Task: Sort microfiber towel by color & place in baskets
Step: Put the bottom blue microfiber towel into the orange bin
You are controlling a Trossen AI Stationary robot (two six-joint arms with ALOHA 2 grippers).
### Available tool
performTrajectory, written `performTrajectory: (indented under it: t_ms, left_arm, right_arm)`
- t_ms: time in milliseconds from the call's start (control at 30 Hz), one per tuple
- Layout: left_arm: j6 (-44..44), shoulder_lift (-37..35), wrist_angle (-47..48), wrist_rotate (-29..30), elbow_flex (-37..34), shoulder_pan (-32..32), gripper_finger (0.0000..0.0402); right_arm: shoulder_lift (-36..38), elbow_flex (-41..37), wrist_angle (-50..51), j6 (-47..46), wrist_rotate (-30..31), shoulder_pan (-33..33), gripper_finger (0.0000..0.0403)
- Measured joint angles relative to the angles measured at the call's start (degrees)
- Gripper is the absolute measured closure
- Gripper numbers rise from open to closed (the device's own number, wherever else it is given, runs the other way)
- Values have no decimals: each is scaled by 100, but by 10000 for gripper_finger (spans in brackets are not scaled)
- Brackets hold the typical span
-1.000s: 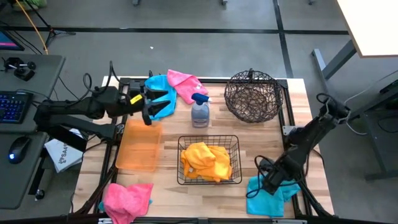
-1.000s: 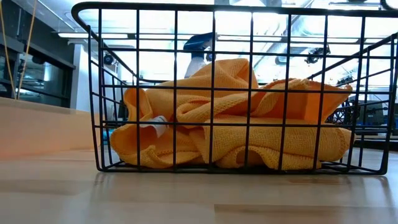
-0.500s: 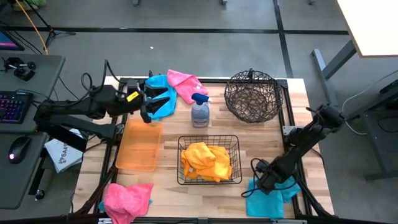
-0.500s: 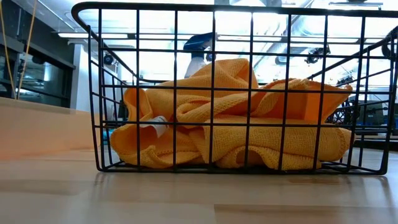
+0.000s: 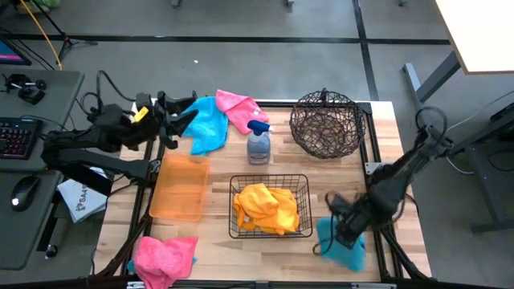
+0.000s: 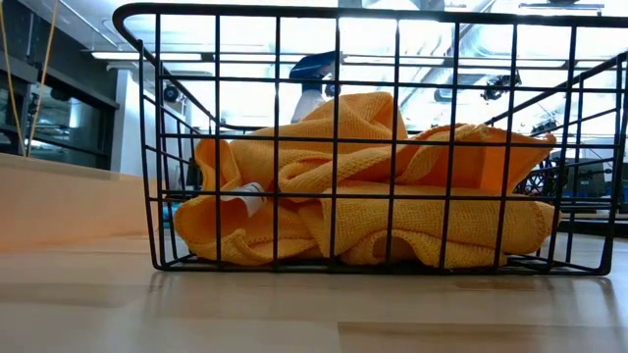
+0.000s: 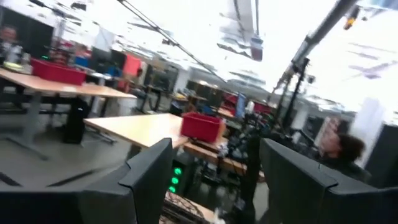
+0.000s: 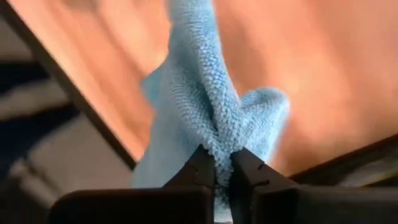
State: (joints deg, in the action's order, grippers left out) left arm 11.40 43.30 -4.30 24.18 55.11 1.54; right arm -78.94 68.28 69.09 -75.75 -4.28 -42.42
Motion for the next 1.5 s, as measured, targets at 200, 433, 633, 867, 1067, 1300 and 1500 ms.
performTrajectory:
  t_ms: [200, 433, 633, 867, 1067, 1300, 1500]
  left_arm:
    - [211, -48, 12, 25, 0, 0, 173]
    - [1218, 294, -6, -124, 0, 1, 173]
    - [1403, 852, -45, -1196, 100, 2, 171]
    - [691, 1611, 774, -2711, 930, 2, 154]
    - [-255, 2065, 2500, -2970, 1777, -3, 132]
    - [-396, 2546, 3017, -4277, 2181, 2, 127]
    - [-203, 2948, 2973, -4366, 2190, -3, 127]
  right_arm:
    - [222, 1960, 1149, 629, 2191, 581, 399]
    - [211, 2733, -622, 3237, 3116, 1580, 401]
    - [-123, 2657, -2194, 4409, 2688, 2408, 402]
    - [-890, 2657, -3453, 4616, 1981, 2788, 402]
    - [-1291, 2652, -4373, 4570, 1297, 2860, 403]
    - [-1400, 2650, -4622, 4698, 1210, 2860, 403]
    - [-1396, 2650, -4867, 5106, 1018, 2860, 403]
